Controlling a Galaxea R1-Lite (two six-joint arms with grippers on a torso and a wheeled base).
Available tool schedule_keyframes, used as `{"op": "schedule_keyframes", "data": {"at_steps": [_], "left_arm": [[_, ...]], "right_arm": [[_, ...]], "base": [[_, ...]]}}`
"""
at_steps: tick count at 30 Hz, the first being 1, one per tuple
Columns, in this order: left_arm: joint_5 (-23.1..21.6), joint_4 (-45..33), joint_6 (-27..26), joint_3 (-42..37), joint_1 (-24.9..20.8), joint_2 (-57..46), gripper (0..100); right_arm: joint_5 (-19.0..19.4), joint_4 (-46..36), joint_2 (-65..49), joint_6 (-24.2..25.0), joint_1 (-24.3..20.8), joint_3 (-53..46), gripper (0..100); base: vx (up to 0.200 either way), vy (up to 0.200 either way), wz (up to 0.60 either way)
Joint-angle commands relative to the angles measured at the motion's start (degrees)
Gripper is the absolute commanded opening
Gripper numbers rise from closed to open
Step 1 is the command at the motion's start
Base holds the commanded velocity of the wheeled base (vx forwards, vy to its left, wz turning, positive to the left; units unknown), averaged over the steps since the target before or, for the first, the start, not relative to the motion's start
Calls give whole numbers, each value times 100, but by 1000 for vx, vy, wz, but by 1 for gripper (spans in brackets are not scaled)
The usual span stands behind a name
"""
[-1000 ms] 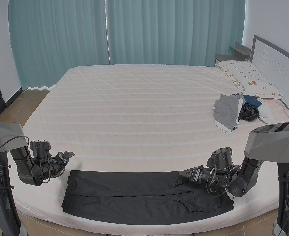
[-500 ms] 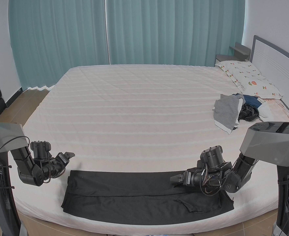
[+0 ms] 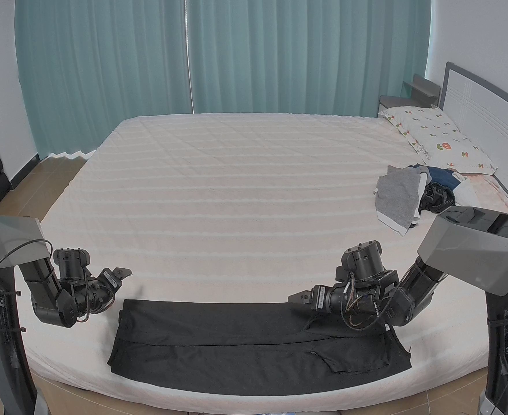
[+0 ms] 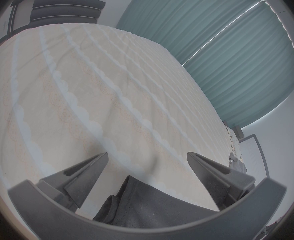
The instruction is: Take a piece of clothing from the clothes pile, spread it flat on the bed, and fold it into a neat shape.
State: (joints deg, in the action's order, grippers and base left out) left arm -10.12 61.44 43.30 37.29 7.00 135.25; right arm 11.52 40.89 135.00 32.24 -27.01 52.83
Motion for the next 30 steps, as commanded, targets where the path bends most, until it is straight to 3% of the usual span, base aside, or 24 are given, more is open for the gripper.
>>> {"op": "schedule_keyframes", "data": {"at_steps": [1,13,22,30], "left_arm": [[1,-1,3,24,3,10,100],[1,-1,3,24,3,10,100],[1,-1,3,24,3,10,100],[1,-1,3,33,3,10,100]], "right_arm": [[-89,183,273,318,-85,342,100],[-203,306,-202,388,56,16,100],[-238,209,-140,-324,21,-379,100],[-159,-274,-123,-500,-32,-195,100]], "base": [[0,0,0],[0,0,0],[0,0,0],[0,0,0]]}}
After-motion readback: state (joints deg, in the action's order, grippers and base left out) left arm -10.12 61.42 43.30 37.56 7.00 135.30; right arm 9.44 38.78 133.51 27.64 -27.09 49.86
